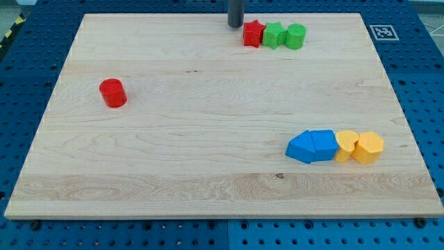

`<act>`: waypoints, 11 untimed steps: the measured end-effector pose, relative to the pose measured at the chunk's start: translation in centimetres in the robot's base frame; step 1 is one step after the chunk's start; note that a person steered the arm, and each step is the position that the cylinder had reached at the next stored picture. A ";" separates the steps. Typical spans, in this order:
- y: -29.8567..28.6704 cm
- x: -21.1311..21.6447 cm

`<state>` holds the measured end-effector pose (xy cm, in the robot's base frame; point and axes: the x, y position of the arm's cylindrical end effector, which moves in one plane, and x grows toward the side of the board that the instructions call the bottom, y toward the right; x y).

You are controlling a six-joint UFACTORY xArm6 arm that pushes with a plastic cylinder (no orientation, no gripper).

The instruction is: Nudge the line of blocks right a bit

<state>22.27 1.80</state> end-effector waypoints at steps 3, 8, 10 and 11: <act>0.0 0.5; 2.6 1.9; 2.6 2.3; 1.4 -0.1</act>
